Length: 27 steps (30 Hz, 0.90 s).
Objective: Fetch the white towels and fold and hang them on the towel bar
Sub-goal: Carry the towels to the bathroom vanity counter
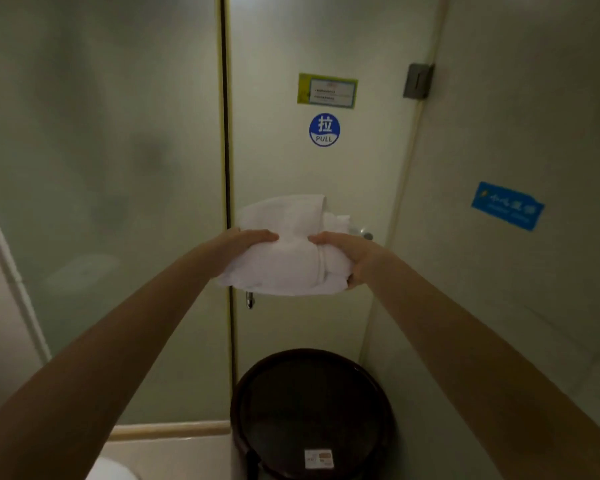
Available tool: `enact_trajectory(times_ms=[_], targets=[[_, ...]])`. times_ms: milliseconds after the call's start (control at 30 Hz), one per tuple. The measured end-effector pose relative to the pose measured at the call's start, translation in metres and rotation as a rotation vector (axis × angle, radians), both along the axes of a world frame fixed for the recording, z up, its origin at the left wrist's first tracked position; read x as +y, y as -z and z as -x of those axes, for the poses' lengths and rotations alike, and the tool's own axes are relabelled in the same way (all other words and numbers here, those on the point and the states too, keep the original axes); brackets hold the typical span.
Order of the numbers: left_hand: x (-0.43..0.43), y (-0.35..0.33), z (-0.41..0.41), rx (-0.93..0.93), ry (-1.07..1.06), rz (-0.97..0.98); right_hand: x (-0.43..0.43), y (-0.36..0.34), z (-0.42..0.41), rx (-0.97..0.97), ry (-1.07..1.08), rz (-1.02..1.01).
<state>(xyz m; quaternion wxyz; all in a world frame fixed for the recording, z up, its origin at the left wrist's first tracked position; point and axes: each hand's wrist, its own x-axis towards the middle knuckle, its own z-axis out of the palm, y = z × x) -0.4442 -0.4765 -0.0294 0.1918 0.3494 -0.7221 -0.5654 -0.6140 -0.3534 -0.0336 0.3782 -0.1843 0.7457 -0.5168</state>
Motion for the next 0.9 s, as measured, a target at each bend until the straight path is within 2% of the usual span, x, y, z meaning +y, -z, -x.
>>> enact_trajectory(times_ms=[233,333,533,900], targets=[[-0.013,-0.045,-0.009,0.006,0.003,-0.059,-0.022,-0.027,0.028,-0.001,-0.017,-0.002],[-0.006,-0.054,-0.014,0.01,0.035,-0.047,-0.011,-0.036,0.011,0.011,0.001,0.029],[0.007,-0.05,-0.023,0.067,0.045,-0.015,0.017,-0.046,-0.022,0.004,0.053,0.063],[0.027,-0.038,-0.003,0.009,0.144,-0.06,0.07,-0.043,-0.023,0.024,0.097,-0.004]])
